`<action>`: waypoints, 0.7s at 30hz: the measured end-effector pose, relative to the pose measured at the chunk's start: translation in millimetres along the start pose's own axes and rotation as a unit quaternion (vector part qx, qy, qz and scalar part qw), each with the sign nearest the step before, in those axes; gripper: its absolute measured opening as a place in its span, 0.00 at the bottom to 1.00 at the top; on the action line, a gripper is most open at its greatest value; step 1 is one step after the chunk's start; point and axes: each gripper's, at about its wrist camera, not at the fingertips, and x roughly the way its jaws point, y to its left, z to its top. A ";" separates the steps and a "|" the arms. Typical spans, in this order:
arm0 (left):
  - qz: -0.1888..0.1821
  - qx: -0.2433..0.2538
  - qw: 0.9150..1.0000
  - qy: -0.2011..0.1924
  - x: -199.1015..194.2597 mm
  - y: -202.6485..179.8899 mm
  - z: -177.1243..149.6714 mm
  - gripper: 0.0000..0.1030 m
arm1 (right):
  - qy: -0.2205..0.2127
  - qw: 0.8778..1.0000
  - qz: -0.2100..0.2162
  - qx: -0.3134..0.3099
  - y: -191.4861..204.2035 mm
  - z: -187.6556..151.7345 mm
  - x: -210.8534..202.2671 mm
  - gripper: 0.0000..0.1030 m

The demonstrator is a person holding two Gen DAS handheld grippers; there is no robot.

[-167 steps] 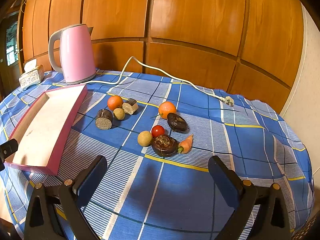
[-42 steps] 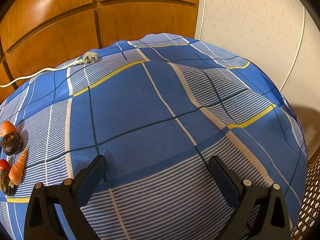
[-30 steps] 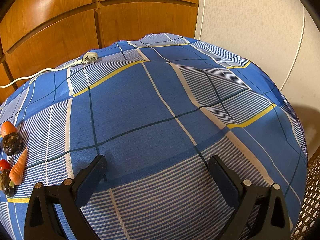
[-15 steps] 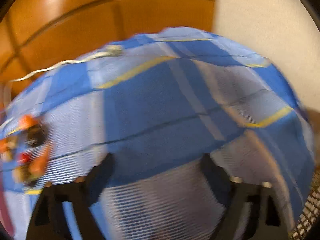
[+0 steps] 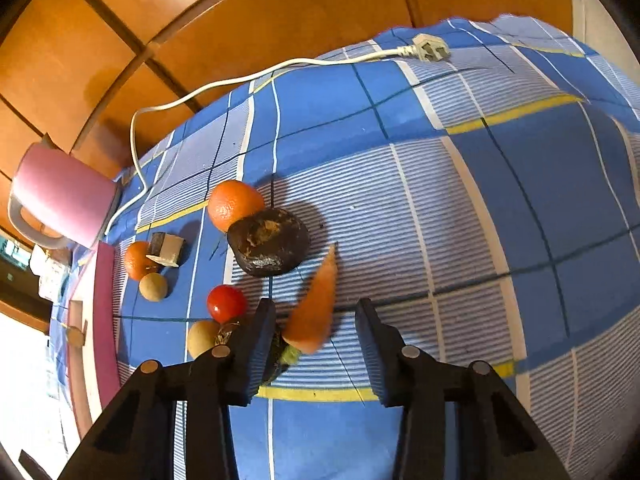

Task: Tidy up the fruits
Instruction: 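Reach the right tool to the orange carrot and grasp it, then carry the carrot with the right tool into the tray and release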

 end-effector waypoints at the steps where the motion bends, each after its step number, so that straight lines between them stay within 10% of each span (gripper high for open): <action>1: -0.001 -0.001 1.000 0.001 0.7 0.1 -0.2 0.93 | 0.004 1.000 0.005 0.005 1.9 -2.0 0.1 0.41; 21: -0.002 -0.008 1.000 0.005 3.0 1.6 -2.0 0.94 | -0.032 0.994 0.080 -0.062 29.2 -8.0 -47.3 0.23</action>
